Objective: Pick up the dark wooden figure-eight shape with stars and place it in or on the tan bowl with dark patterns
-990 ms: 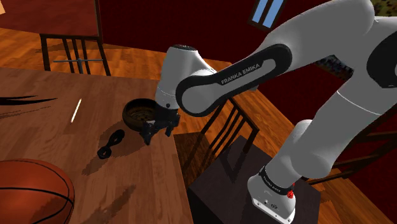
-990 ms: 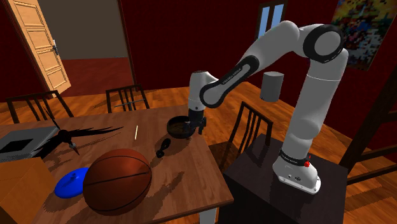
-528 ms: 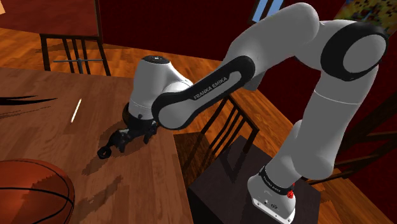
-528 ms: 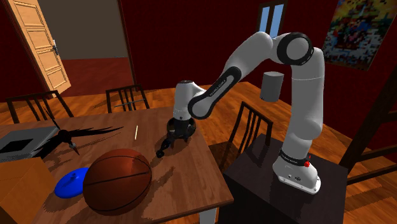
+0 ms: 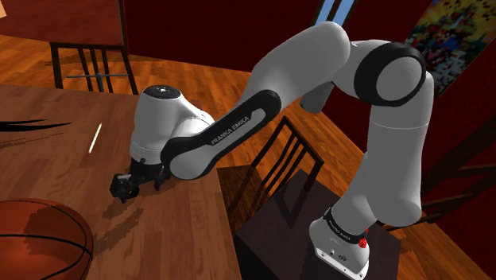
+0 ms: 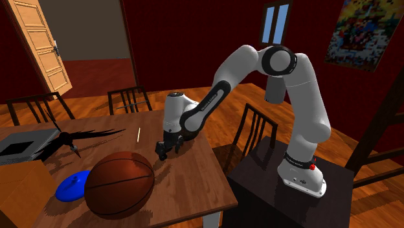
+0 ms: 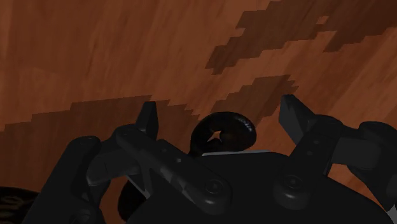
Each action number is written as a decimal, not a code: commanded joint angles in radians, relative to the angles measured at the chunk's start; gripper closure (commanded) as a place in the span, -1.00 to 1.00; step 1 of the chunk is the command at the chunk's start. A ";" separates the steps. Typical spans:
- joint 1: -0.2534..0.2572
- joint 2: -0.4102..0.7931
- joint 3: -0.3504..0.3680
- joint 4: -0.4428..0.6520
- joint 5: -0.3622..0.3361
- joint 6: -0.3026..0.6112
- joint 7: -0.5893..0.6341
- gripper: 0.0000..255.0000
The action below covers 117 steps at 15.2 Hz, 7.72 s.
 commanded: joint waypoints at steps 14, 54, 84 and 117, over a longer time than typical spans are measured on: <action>0.024 0.069 -0.024 0.025 -0.028 0.044 0.019 1.00; 0.131 0.106 -0.202 0.014 -0.033 0.324 0.375 1.00; 0.068 -0.163 -0.120 0.054 0.058 0.016 0.312 1.00; 0.323 0.265 -0.314 0.406 -0.272 -0.108 0.674 -1.00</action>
